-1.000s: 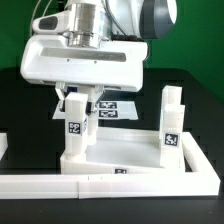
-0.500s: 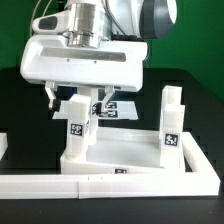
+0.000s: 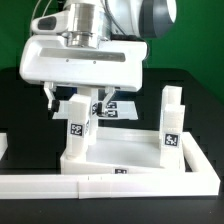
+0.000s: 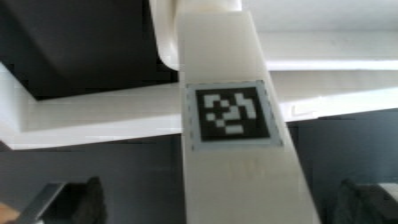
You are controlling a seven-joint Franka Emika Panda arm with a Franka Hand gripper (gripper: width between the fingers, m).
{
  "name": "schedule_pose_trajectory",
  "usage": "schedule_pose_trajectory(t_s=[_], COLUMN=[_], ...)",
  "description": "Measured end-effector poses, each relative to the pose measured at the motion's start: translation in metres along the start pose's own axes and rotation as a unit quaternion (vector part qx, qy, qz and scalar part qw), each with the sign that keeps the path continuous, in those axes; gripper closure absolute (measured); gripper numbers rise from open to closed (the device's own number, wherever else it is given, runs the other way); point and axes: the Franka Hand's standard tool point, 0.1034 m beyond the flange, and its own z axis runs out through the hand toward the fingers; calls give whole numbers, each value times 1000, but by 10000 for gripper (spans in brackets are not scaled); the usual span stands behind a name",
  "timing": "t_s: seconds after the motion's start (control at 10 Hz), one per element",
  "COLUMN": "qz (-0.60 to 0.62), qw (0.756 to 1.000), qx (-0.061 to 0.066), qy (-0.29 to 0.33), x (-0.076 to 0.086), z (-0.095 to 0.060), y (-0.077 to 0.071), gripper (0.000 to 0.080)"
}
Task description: Assemble desk
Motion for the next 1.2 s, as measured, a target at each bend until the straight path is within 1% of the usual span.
schedule_pose_trajectory(t_s=[0.1,0.2,0.3,0.4,0.5,0.6,0.7,0.8,0.9,1.0,1.1,1.2], qz=[13,19,19,26,34,30,29,32,36,43,47,78], qw=[1000,999,999,996,991,985,981,980,980,980,980,978], qx=[10,23,27,41,53,57,57,54,54,53,52,47], qy=[-13,-39,-42,-81,-118,-158,-185,-187,-186,-186,-187,-188], x=[8,7,14,8,8,3,-3,-4,-4,-4,-4,-4], z=[-8,-6,-4,-1,2,8,12,12,12,13,13,13], y=[4,-2,-5,-9,-13,-13,-5,0,-2,-2,-2,-2], gripper=[151,151,151,151,151,151,151,151,151,276,276,413])
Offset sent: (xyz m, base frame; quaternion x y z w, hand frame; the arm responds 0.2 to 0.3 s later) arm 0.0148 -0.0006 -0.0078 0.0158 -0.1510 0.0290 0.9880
